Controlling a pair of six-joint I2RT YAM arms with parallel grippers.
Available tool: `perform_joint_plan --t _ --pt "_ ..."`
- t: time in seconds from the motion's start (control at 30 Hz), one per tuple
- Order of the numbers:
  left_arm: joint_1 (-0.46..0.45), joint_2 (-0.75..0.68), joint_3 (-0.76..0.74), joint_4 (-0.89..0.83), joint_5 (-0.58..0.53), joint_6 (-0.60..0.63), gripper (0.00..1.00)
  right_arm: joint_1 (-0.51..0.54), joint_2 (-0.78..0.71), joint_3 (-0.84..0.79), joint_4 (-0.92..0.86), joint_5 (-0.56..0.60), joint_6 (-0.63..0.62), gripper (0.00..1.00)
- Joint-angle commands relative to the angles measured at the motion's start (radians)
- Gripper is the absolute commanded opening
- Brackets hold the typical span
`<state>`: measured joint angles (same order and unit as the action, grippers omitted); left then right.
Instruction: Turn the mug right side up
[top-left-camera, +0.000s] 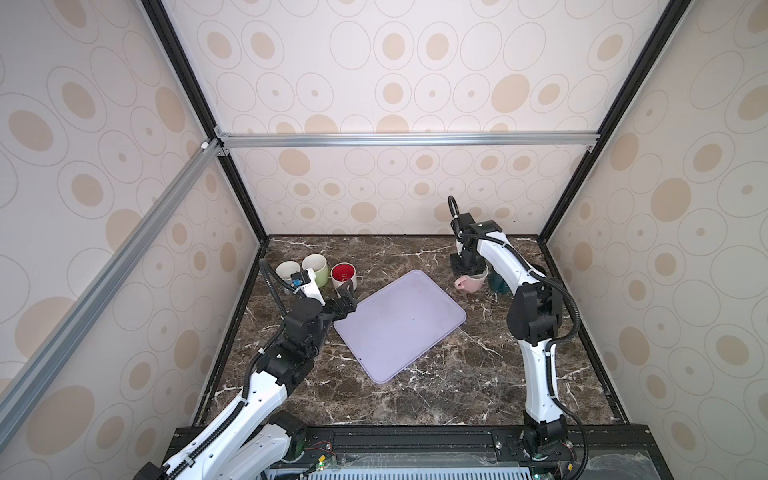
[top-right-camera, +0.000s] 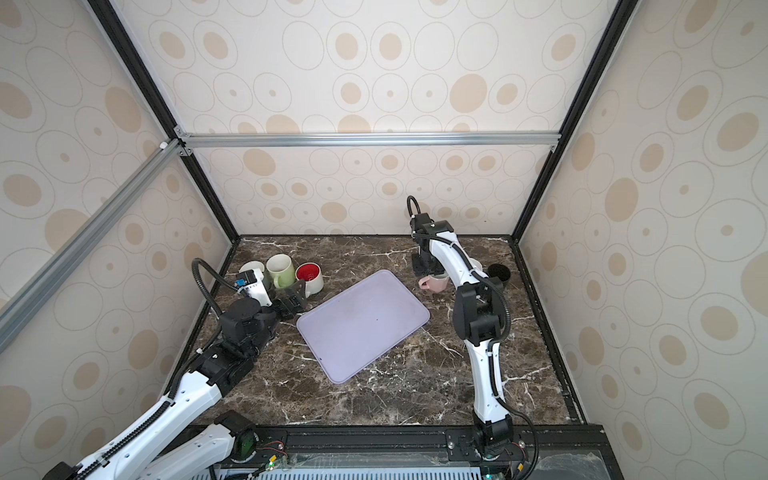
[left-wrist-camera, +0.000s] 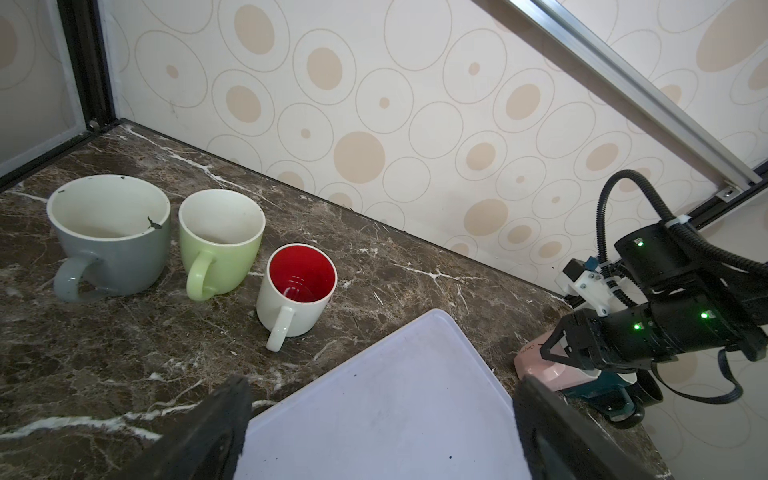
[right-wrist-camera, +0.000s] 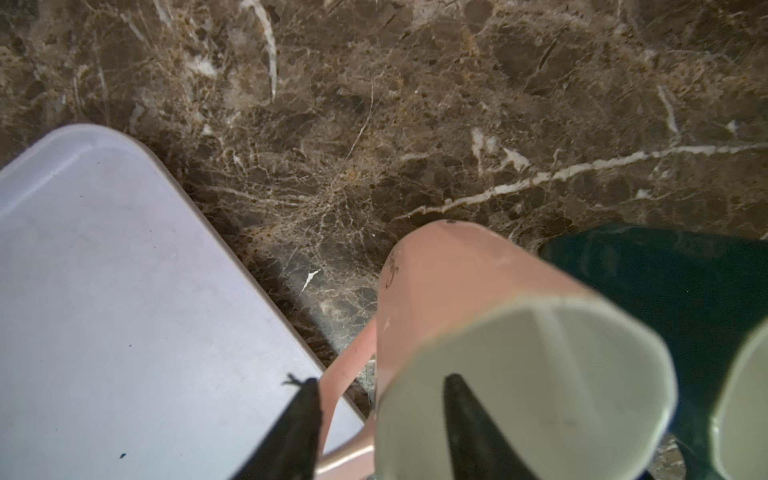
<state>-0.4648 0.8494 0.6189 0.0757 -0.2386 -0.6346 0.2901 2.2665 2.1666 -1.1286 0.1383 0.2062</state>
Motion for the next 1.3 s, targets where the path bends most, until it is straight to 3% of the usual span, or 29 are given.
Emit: perform_joint_plan --t 0.0,0.03,0.2,0.33,0.37,0.4,0.5,0.63,0.83,1.0,1.17,1.27 --pt "0.006 0.020 -0.002 0.017 -0.036 0.026 0.98 -0.005 -0.026 0.009 -0.026 -0.005 -0.013 0.94" --pt "0.006 0.029 0.002 0.016 -0.055 0.040 0.98 -0.005 -0.043 -0.002 -0.019 -0.005 -0.011 0.99" --pt "0.008 0.112 -0.012 0.083 -0.300 0.141 0.98 0.004 -0.213 -0.104 0.062 -0.009 0.005 1.00" --pt "0.018 0.163 -0.085 0.299 -0.455 0.285 0.98 0.034 -0.432 -0.304 0.260 -0.018 -0.012 1.00" --pt "0.022 0.170 -0.126 0.420 -0.470 0.361 0.98 0.039 -0.504 -0.387 0.343 -0.018 -0.010 1.00" --pt "0.029 0.182 -0.168 0.555 -0.468 0.449 0.98 0.041 -0.576 -0.479 0.441 -0.029 -0.003 1.00" --pt "0.064 0.201 -0.208 0.692 -0.474 0.540 0.98 0.044 -0.779 -0.778 0.762 -0.055 -0.021 1.00" --pt "0.139 0.237 -0.250 0.739 -0.430 0.568 0.98 0.054 -0.967 -1.055 1.001 -0.005 -0.076 1.00" --pt "0.188 0.323 -0.340 0.862 -0.401 0.650 0.98 0.060 -1.132 -1.404 1.305 0.141 -0.159 1.00" --pt "0.284 0.390 -0.387 0.963 -0.270 0.592 0.98 0.060 -1.179 -1.580 1.414 0.288 -0.188 1.00" --pt "0.342 0.530 -0.372 1.047 -0.235 0.575 0.98 0.052 -1.141 -1.730 1.588 0.502 -0.226 1.00" --pt "0.366 0.627 -0.367 1.136 -0.219 0.579 0.98 0.021 -1.051 -1.766 1.670 0.520 -0.200 1.00"
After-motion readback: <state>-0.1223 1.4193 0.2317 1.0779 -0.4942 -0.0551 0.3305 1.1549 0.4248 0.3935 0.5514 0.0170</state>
